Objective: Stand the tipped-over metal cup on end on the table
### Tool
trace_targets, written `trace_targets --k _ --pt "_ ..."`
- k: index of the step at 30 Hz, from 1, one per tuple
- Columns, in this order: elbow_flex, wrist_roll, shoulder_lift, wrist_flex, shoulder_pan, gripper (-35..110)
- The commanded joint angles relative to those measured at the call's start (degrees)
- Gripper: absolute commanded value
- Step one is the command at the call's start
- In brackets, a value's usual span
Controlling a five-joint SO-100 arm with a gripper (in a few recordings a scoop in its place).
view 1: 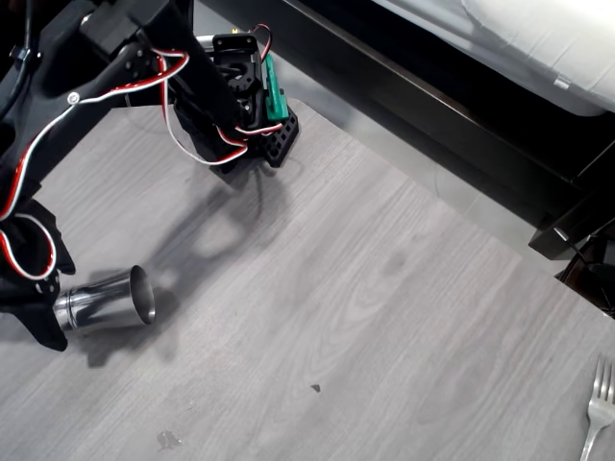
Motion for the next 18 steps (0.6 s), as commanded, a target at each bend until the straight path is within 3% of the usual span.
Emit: trace_targets --k 1,15,18 --pt "-1.23 -0.44 -0.18 -1.23 0.35 35" --pt "-1.23 -0.44 -5.19 -3.60 -1.05 34" --pt "-1.23 -0.44 -5.89 -3.78 -1.41 28"
